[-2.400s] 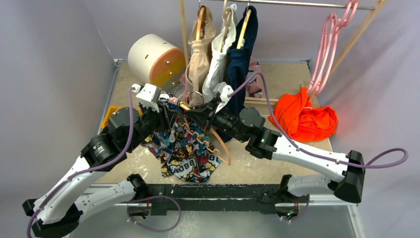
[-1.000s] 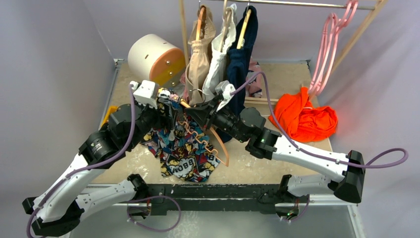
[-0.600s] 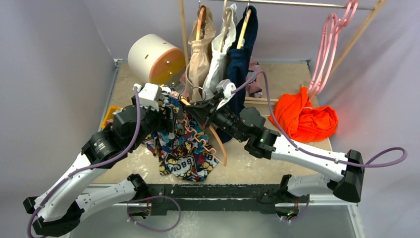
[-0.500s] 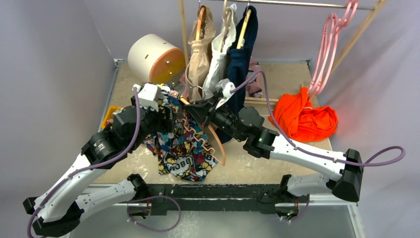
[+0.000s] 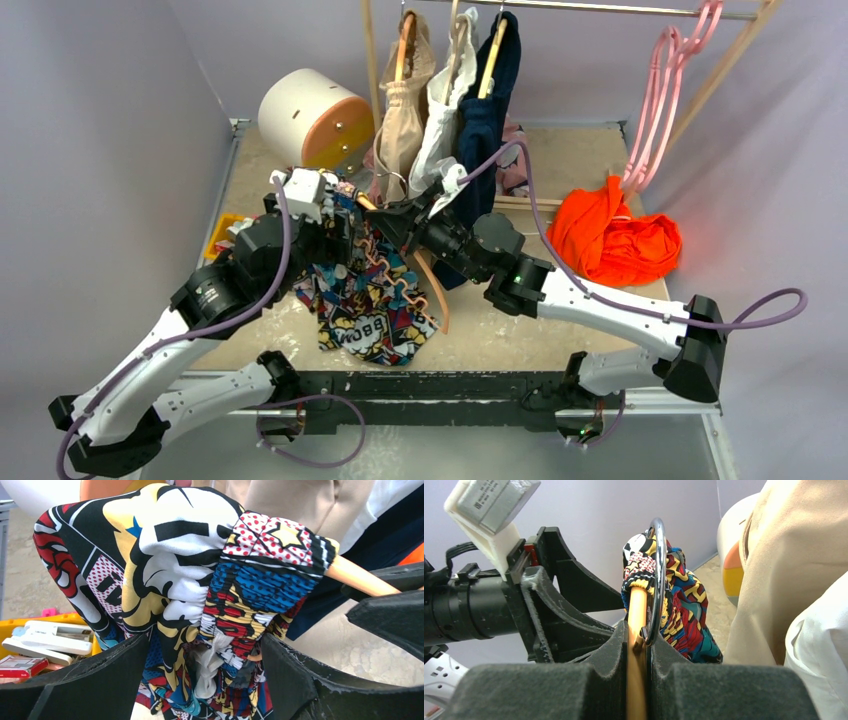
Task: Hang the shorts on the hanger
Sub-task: Hang the shorts on the hanger.
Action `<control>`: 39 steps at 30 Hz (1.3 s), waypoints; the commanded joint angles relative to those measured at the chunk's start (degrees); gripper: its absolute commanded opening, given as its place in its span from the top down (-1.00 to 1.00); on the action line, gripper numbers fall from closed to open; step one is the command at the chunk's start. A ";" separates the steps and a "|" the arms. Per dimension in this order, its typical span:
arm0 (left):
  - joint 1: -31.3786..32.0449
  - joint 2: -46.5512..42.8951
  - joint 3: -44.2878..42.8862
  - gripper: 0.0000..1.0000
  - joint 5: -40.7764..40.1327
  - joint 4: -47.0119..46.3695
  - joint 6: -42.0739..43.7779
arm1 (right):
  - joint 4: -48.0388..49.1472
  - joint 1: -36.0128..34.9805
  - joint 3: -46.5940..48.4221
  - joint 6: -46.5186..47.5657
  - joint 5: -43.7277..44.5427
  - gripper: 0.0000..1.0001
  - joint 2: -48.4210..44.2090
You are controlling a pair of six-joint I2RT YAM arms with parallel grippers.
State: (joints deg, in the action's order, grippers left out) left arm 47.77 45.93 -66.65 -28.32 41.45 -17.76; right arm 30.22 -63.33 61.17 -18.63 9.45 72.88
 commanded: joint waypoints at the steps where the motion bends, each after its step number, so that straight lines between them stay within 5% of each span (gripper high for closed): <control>1: 0.13 0.56 0.71 -0.61 -3.92 -2.24 1.41 | 8.58 -0.15 4.32 -1.70 -0.46 1.00 -0.82; 13: 0.13 1.40 0.67 -0.40 -7.51 -3.17 0.41 | 9.16 -0.19 4.15 -2.89 -1.25 1.00 0.07; 18: 0.12 1.22 -0.13 0.02 -4.25 -3.75 0.54 | 9.16 -0.14 3.96 -2.66 -0.76 1.00 -0.11; 26: 0.13 -0.67 0.50 0.99 2.45 -6.45 1.94 | 9.07 -0.15 3.55 -2.57 -0.28 1.00 -0.28; 39: 0.13 -2.47 -0.27 1.00 9.52 -8.85 1.08 | 8.69 -0.19 1.52 -1.98 1.64 1.00 -2.42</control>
State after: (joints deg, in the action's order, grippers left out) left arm 48.07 45.08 -65.71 -24.10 38.11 -16.69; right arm 31.92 -63.33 61.17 -20.51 9.61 73.78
